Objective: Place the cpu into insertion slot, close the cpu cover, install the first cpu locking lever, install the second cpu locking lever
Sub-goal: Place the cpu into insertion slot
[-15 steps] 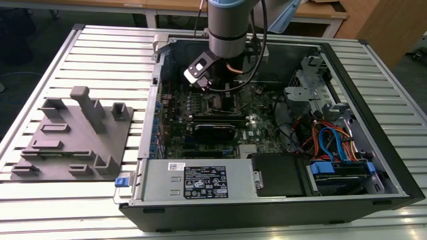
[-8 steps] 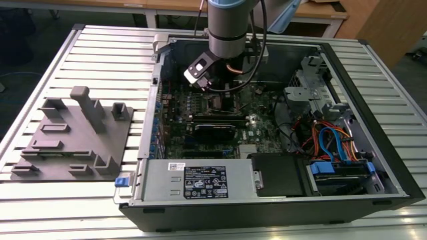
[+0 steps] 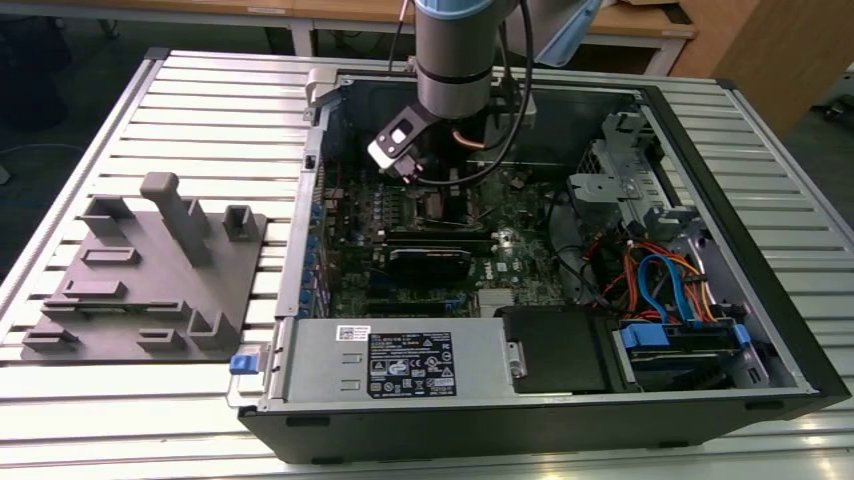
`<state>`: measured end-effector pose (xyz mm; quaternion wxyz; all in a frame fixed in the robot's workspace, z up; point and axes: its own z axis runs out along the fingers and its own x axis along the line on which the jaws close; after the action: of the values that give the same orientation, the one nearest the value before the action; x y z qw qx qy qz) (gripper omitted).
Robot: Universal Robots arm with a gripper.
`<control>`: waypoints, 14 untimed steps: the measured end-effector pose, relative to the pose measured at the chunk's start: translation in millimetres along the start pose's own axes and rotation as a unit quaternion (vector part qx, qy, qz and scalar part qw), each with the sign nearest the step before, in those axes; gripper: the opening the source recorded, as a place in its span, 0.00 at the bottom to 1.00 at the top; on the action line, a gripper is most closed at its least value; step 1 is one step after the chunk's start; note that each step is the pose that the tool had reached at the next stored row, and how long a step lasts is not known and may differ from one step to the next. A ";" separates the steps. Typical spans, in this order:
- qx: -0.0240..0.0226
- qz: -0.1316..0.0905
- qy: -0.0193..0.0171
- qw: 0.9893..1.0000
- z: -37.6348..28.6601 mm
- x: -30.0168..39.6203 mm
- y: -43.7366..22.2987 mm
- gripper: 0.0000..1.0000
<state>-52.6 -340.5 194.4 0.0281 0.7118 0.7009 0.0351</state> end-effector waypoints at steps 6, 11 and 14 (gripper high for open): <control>0.000 0.000 -0.001 1.000 1.4 0.0 -0.1 0.54; 0.000 0.000 -0.001 1.000 3.4 0.5 -0.4 0.54; 0.000 0.000 -0.001 1.000 4.3 0.8 -0.4 0.54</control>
<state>-52.6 -339.6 190.1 0.0285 0.7118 0.7009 0.0346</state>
